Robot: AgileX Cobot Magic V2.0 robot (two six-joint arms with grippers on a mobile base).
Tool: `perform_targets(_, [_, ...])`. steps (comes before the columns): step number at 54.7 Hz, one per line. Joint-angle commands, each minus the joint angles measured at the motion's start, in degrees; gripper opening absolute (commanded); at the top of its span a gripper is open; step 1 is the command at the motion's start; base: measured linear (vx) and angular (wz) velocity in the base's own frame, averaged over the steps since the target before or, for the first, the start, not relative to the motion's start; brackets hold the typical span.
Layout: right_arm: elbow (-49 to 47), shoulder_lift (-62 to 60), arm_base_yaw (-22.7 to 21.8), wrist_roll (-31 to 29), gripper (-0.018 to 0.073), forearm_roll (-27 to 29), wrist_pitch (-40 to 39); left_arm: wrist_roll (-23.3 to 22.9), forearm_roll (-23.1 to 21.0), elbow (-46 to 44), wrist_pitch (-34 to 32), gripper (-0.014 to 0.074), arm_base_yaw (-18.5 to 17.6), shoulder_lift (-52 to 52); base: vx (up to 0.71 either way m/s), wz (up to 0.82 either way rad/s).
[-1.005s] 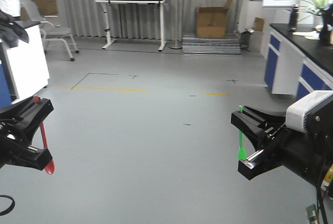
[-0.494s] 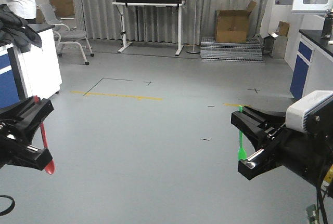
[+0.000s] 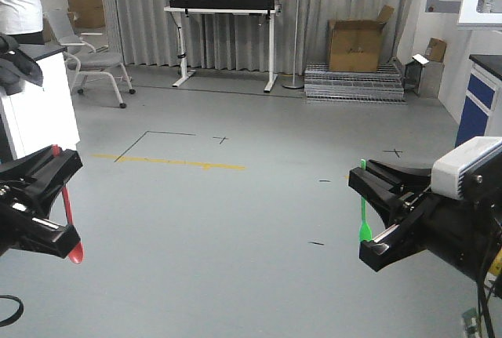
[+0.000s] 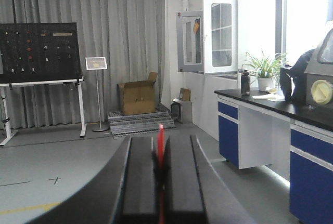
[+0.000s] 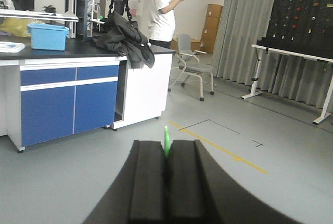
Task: Sort red and green spoons into left cabinet
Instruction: 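Drive the base away from the bench holding both spoons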
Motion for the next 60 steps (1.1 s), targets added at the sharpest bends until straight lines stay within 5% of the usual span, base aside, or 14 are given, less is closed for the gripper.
perform_targets(1, [-1.71,-1.60,-0.08,-0.15,-0.0009,1.53,-3.46,-0.33,-1.14,-1.60,-3.82,0.0182,-0.07,-1.31,0.58,-0.02])
perform_targets(60, [-1.71,-1.60,-0.08,-0.15,-0.0009,1.53,-3.46,-0.33,-1.14,-1.60,-3.82,0.0182,-0.07,-1.31,0.64,-0.07])
